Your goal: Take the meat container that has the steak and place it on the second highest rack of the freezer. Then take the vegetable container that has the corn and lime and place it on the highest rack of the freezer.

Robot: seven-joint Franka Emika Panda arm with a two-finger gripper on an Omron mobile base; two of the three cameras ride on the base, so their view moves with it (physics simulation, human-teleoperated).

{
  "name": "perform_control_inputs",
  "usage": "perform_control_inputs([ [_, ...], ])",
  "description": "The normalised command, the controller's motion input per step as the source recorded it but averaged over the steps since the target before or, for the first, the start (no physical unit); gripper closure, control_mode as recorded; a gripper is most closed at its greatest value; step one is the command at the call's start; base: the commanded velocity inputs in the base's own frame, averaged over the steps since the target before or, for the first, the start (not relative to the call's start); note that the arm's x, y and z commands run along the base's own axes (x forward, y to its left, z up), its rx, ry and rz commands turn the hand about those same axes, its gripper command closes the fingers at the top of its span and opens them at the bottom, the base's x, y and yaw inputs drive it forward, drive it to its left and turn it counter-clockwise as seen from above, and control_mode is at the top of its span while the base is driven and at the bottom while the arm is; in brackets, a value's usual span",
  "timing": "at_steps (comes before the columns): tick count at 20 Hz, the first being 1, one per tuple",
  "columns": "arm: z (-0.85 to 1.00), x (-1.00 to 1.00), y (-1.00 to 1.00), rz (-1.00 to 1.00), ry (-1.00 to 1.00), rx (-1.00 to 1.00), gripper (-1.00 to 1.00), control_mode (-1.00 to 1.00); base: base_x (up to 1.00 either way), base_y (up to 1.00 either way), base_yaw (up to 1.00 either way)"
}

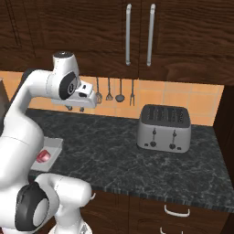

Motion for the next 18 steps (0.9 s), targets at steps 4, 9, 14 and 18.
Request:
perform_control_inputs([
  [4,-0.03,-0.43,0.04,0.0,-0.17,-0.07,-1.0,-1.0,0.0,0.0,0.0],
  [9,-0.46,-0.71,0.29,0.0,0.04,0.01,-1.0,-1.0,0.0,0.0,0.0],
  [14,-0.53,-0.15,0.04,0.0,0.07,0.08,-1.0,-1.0,0.0,0.0,0.0],
  [18,-0.81,0.08,0.54,-0.07,0.07,-0.05,-1.0,-1.0,0.0,0.0,0.0],
])
